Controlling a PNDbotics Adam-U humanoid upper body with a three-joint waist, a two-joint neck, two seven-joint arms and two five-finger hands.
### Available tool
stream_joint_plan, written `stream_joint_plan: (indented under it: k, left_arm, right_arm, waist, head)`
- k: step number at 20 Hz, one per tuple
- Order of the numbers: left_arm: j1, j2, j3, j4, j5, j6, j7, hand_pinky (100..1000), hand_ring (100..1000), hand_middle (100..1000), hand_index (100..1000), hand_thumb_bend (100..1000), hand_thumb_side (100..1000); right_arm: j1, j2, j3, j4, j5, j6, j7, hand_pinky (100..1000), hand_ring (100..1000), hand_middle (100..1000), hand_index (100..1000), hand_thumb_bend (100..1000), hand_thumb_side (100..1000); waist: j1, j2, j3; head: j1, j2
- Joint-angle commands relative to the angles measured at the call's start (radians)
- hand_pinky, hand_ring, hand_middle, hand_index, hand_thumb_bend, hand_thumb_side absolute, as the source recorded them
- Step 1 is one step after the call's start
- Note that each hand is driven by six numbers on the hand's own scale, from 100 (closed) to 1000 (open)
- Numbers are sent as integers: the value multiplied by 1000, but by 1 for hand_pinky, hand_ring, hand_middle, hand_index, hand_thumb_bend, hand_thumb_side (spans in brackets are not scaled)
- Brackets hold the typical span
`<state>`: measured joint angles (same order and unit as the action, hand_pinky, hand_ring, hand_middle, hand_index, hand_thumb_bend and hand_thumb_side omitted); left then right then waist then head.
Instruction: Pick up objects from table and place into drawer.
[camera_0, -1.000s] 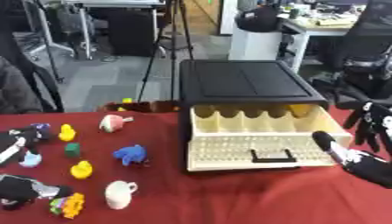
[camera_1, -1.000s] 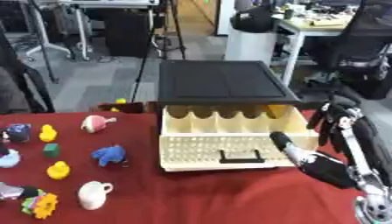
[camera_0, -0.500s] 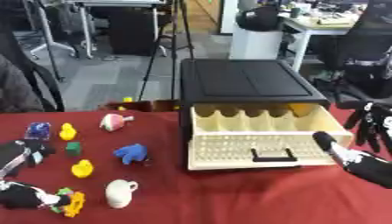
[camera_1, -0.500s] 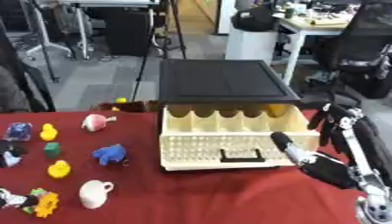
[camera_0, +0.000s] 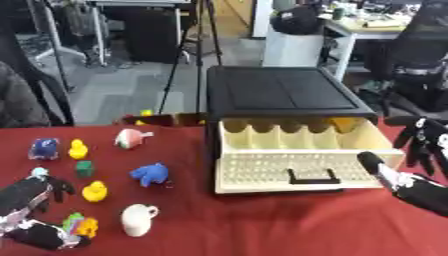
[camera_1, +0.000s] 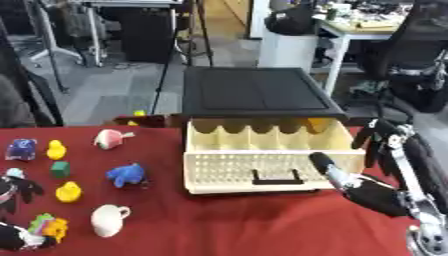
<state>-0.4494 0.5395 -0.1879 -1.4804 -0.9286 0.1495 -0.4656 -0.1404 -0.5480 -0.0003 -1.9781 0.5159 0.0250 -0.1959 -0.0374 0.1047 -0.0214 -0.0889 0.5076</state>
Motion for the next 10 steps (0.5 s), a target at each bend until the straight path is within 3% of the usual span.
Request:
stream_joint_plan:
  k: [1,10]
  left_arm:
    - [-13,4,5,1,-15,14,10,388,499,567,793,794,445]
    - [-15,-30,-1,38,-24,31,38,369,484,550,786,773,440]
  right_arm:
    - [-6,-12,-7,-22,-7,-2,2,100,291,427,743,607,712]
    - [-6,-10,-6,-22,-7,-5,3,100,291,427,743,607,712]
  waist:
    - [1,-11,0]
    - [-1,-11,-2]
  head:
    - [0,4]
    - [1,5]
